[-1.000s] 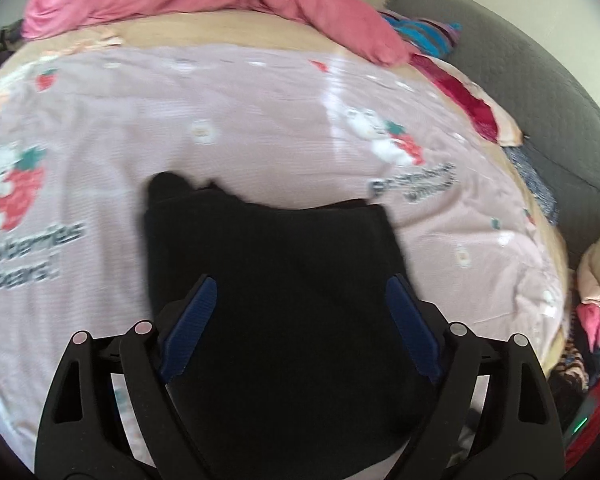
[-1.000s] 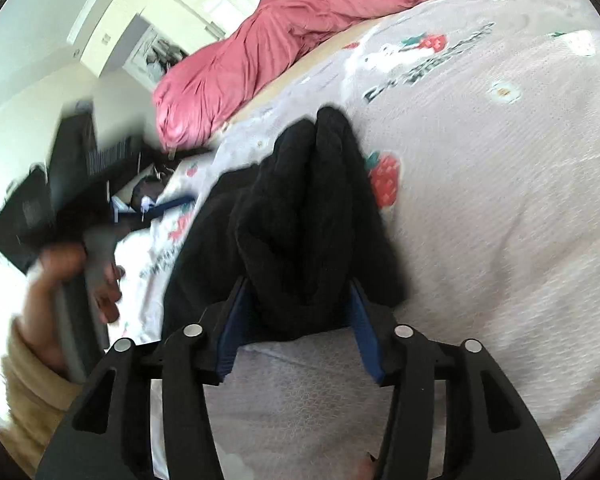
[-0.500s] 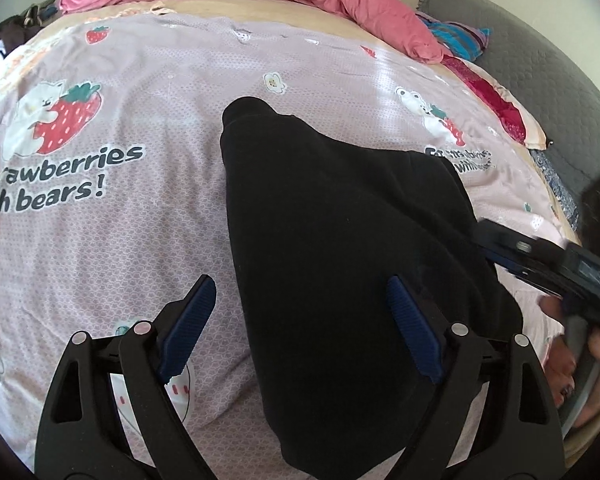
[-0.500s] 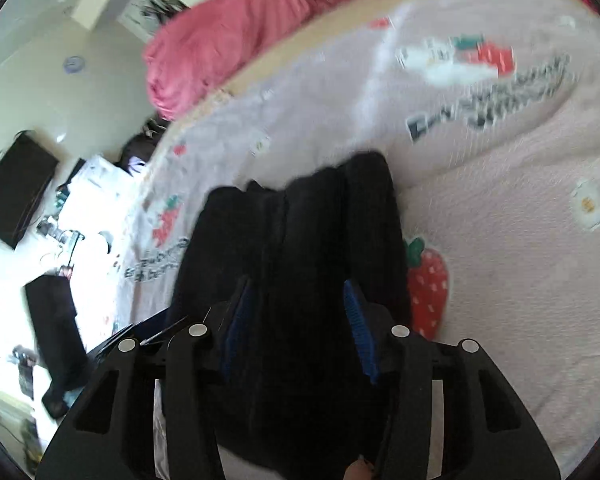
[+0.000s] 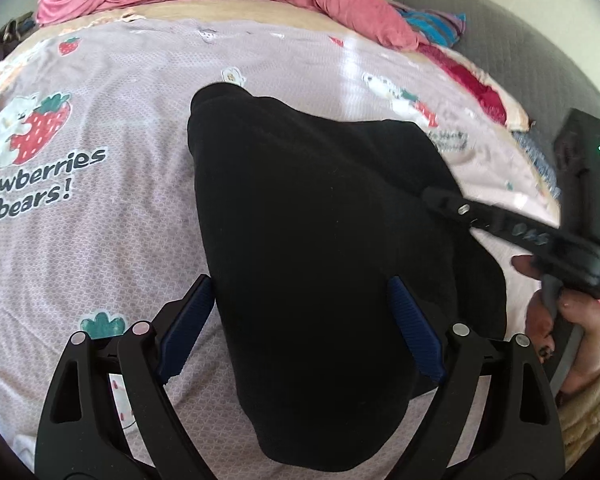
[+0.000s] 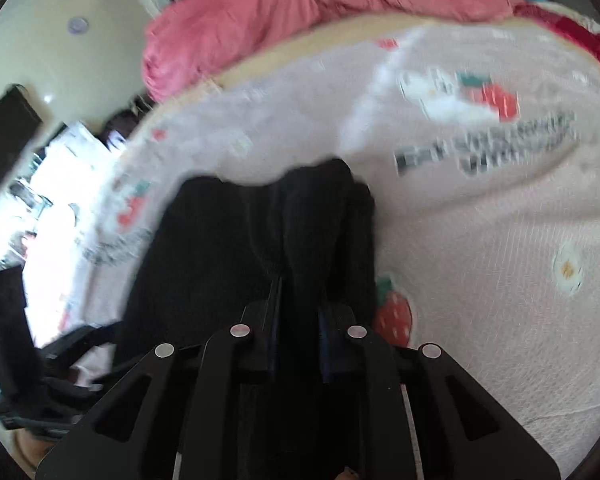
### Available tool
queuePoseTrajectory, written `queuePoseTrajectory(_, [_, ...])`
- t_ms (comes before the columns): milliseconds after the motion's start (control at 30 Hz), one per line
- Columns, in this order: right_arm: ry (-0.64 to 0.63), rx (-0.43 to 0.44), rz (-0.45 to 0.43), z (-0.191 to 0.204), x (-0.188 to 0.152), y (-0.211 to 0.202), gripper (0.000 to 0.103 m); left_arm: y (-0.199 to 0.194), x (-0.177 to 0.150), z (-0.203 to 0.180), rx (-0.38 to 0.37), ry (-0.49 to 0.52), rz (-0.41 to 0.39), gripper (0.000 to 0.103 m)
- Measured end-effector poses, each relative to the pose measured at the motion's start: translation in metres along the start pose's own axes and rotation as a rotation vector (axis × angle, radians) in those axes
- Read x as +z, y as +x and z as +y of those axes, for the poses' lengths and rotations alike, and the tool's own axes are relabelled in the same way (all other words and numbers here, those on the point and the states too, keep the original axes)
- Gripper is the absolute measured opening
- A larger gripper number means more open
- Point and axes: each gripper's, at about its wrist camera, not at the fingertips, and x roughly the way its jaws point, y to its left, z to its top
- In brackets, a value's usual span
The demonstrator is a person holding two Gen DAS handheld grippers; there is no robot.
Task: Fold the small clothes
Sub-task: 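Lay the folded edge down with both tools and open them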
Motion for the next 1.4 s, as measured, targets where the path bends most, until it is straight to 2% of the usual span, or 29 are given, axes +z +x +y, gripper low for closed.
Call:
queuePoseTrajectory(67, [0.021,0.013,-0.013,-0.007,-0.008,0.006,0.018,0.002,-0.002,0.001,-0.005,-0.003,0.006,0.081])
queuePoseTrajectory(167, [0.101,0.103,-0.029,-0.020,-0.015,-0.007,0.026,0.002,-0.003,0.004,-0.011,-0.016,0.012,0.081])
queuePoseTrajectory(267, [0.118,0.169,-0.063,-0.023,-0.032,-0.030,0.034,-0.002,-0.006,0.008,-0.010,-0.015,0.011,0.081])
queuePoseTrajectory(467, [0.171,0.270,-0.113,-0.028,-0.070,-0.071,0.044,-0.009,-0.010,0.010,-0.013,-0.024,0.001,0.081])
queuePoseTrajectory(700, [0.163,0.250,-0.065,-0.024,-0.096,-0.067,0.044,-0.018,-0.016,0.010,-0.006,-0.031,-0.005,0.081])
queuePoseTrajectory(733, [0.164,0.251,-0.064,-0.024,-0.097,-0.065,0.042,-0.020,-0.017,0.010,-0.004,-0.031,-0.005,0.081])
queuePoseTrajectory(800, [0.171,0.261,-0.061,-0.026,-0.098,-0.062,0.013,-0.021,-0.017,0.010,0.001,-0.032,-0.005,0.081])
queuePoseTrajectory(867, [0.193,0.298,-0.065,-0.031,-0.098,-0.062,0.003,-0.022,-0.017,0.009,0.002,-0.034,-0.004,0.081])
queuePoseTrajectory(900, [0.199,0.308,-0.070,-0.033,-0.098,-0.064,0.003,-0.023,-0.017,0.009,0.003,-0.033,-0.005,0.081])
queuePoseTrajectory(1067, [0.124,0.222,-0.107,-0.028,-0.097,-0.082,0.003,-0.028,-0.019,0.003,-0.003,-0.022,-0.005,0.081])
queuePoseTrajectory(1200, [0.063,0.120,-0.072,-0.023,-0.101,-0.073,0.004,-0.026,-0.024,-0.001,-0.004,-0.016,0.005,0.081])
queuePoseTrajectory(1233, [0.048,0.087,-0.067,-0.021,-0.103,-0.071,0.009,-0.026,-0.026,-0.002,-0.003,-0.014,0.007,0.081])
queuePoseTrajectory(1300, [0.031,0.037,-0.061,-0.017,-0.108,-0.072,0.037,-0.027,-0.028,-0.004,0.001,-0.008,0.011,0.081])
queuePoseTrajectory(1400, [0.007,-0.019,-0.085,-0.011,-0.114,-0.082,0.043,-0.029,-0.033,-0.006,0.003,0.001,0.011,0.081])
